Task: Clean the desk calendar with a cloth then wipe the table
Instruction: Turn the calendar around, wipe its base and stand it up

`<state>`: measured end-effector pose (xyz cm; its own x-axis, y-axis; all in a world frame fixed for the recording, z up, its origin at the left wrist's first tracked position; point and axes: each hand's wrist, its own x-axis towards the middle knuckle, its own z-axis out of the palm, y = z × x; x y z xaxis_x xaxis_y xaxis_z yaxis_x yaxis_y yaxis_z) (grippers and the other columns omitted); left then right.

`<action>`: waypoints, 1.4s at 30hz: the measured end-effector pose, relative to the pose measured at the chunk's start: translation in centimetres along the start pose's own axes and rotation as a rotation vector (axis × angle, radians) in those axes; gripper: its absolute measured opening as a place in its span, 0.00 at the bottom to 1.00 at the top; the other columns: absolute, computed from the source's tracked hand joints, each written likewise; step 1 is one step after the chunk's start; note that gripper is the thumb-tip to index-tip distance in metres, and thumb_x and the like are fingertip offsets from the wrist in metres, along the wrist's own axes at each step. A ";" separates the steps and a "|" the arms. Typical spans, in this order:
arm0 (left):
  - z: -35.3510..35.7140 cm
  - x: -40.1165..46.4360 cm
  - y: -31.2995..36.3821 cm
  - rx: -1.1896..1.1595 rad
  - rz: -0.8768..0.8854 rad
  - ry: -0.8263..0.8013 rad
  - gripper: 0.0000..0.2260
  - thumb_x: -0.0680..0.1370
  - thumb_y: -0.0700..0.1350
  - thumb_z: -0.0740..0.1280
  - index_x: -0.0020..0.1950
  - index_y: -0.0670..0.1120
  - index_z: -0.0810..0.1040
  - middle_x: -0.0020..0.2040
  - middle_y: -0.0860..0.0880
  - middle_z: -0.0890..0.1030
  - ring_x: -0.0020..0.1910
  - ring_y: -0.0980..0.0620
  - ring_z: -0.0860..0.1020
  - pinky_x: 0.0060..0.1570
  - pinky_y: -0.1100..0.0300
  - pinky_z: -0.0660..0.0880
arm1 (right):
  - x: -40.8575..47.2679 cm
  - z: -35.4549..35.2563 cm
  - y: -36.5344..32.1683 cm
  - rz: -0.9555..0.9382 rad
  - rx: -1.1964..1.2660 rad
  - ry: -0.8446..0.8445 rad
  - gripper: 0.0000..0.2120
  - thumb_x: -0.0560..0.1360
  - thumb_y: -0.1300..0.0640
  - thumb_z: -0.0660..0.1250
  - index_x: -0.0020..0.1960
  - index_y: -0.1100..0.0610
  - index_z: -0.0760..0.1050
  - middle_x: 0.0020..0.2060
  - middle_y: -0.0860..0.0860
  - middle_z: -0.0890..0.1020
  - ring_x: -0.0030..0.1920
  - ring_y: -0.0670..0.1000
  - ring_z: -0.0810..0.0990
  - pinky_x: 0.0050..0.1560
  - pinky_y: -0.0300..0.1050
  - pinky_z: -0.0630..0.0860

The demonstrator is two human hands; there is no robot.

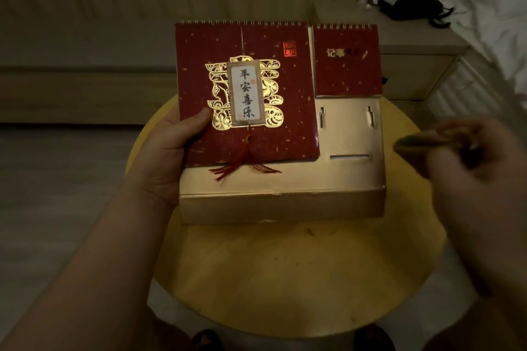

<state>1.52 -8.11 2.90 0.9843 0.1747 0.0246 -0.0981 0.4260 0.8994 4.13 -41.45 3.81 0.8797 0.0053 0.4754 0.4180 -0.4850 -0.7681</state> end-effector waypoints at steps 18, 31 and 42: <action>1.1 0.3 -0.9 0.065 0.095 0.012 0.13 0.81 0.39 0.66 0.63 0.48 0.83 0.56 0.46 0.88 0.54 0.47 0.87 0.46 0.55 0.83 | 4.3 0.4 -2.6 0.543 0.170 -0.167 0.10 0.81 0.58 0.72 0.42 0.55 0.86 0.25 0.55 0.82 0.21 0.46 0.79 0.22 0.37 0.77; 4.0 -0.8 0.3 0.383 0.261 0.151 0.16 0.78 0.60 0.69 0.64 0.58 0.79 0.60 0.53 0.87 0.59 0.51 0.85 0.50 0.57 0.83 | 4.9 -2.0 -3.5 0.442 0.249 -0.313 0.06 0.80 0.50 0.73 0.44 0.44 0.85 0.30 0.49 0.84 0.26 0.48 0.80 0.28 0.44 0.80; 9.6 7.2 1.2 0.573 0.295 0.075 0.29 0.77 0.63 0.69 0.75 0.55 0.68 0.73 0.52 0.76 0.69 0.53 0.78 0.66 0.47 0.77 | 9.2 -4.7 0.1 0.221 0.344 -0.209 0.14 0.85 0.57 0.64 0.48 0.42 0.83 0.31 0.39 0.84 0.24 0.39 0.79 0.20 0.34 0.71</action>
<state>9.86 -14.92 8.34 0.9132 0.2823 0.2940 -0.2483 -0.1865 0.9505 11.23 -45.58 10.11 0.9683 0.1278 0.2146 0.2351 -0.1764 -0.9558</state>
